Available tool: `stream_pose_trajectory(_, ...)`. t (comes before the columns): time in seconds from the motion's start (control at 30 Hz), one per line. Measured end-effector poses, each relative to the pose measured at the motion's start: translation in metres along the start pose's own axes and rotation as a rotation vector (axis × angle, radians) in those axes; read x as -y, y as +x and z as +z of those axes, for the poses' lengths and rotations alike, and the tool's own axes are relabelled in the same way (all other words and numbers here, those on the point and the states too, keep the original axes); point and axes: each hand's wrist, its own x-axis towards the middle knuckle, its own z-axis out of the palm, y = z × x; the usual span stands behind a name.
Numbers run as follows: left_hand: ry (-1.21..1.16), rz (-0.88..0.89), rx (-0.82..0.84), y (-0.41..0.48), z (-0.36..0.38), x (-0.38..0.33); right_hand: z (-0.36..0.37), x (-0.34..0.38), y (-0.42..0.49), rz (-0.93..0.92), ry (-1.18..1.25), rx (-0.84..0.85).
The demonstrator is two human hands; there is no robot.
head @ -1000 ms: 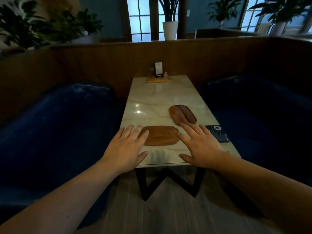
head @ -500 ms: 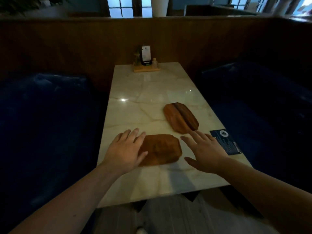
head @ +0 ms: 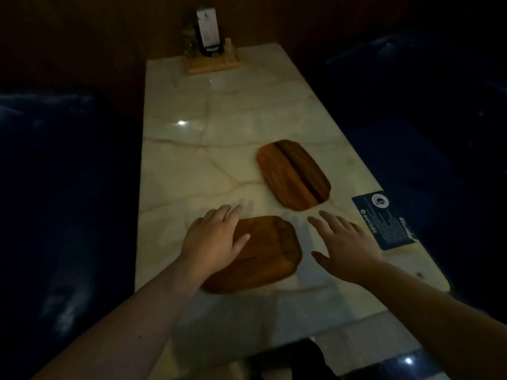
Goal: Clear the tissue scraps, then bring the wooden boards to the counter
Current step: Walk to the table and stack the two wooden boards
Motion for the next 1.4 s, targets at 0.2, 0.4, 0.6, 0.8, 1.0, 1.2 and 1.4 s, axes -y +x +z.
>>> stream_pose_trajectory(0.2, -0.031, -0.054, 0.016, 0.078, 0.006, -0.001, 0.014, -0.05, 0.05, 0.035, 0.145, 0.005)
stream_pose_trajectory(0.4, -0.383, -0.378, 0.015, 0.164, 0.028, 0.004, 0.017, -0.123, 0.123, 0.406, 0.946, 0.008)
stream_pose_trajectory(0.6, -0.579, -0.589, 0.033, 0.239, 0.059, 0.017, 0.036, -0.168, 0.172, 0.559, 1.106, 0.117)
stream_pose_trajectory(0.8, -0.724, -0.736, 0.078, 0.31, 0.088, 0.028, 0.06, -0.184, 0.2, 0.48, 0.93, 0.225)
stream_pose_trajectory(1.0, -0.908, -0.863, 0.157, 0.344, 0.109, 0.027, 0.076, -0.18, 0.208, 0.422, 0.812, 0.379)
stream_pose_trajectory(1.2, -0.867, -0.798, 0.25, 0.357, 0.12, 0.022, 0.081, -0.173, 0.205, 0.42, 0.744, 0.326)
stream_pose_trajectory(1.4, -0.94, -0.804, 0.282, 0.348, 0.119, 0.025, 0.075, -0.171, 0.197, 0.419, 0.838, 0.267)
